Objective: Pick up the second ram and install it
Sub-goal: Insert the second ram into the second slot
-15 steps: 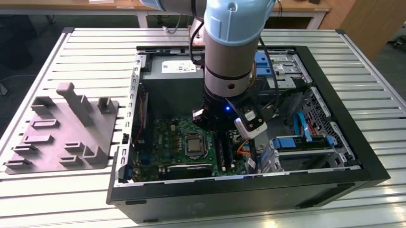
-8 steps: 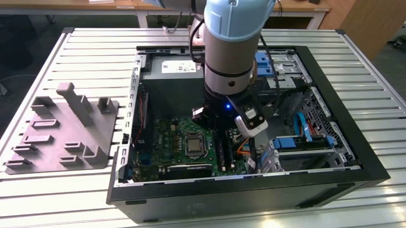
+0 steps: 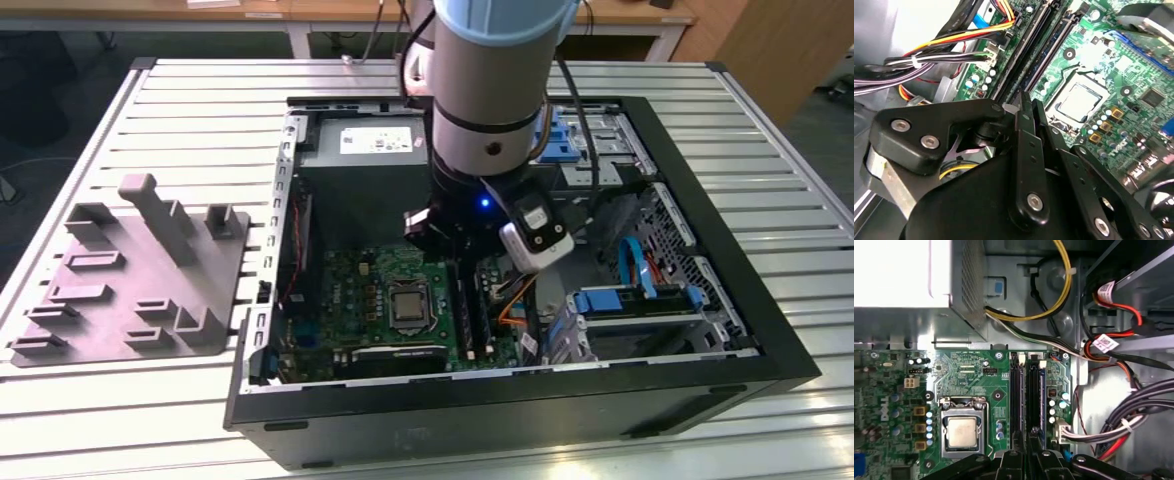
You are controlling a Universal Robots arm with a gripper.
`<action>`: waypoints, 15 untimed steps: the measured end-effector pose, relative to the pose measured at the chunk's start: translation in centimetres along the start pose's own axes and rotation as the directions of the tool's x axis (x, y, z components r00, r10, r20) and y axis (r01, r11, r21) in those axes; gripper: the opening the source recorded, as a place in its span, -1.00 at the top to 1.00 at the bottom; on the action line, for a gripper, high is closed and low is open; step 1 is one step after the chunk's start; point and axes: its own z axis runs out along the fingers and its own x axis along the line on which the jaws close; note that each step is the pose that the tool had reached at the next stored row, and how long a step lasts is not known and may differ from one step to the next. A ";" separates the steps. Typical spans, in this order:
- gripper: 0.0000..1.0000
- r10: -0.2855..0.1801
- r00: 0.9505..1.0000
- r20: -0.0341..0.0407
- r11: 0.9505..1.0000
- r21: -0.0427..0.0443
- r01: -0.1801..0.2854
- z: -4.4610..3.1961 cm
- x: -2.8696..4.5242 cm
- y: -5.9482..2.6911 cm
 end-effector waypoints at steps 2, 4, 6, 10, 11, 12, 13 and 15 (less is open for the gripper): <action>0.62 0.000 1.000 0.000 1.000 0.000 0.000 -0.29 -0.02 0.00; 0.62 0.000 1.000 0.000 1.000 0.000 0.000 -0.28 -0.02 0.00; 0.62 0.000 1.000 0.000 1.000 0.000 0.000 -0.30 -0.02 0.00; 0.78 0.000 1.000 0.000 1.000 0.000 0.000 -0.32 -0.02 0.00; 0.78 0.000 1.000 0.000 1.000 0.000 0.000 -0.32 -0.02 0.00; 0.80 0.000 1.000 0.000 1.000 0.000 0.000 -0.33 -0.02 0.00; 0.80 0.000 1.000 0.000 1.000 0.000 0.000 -0.33 -0.02 0.00; 0.80 0.000 1.000 0.000 1.000 0.000 0.000 -0.34 -0.02 0.00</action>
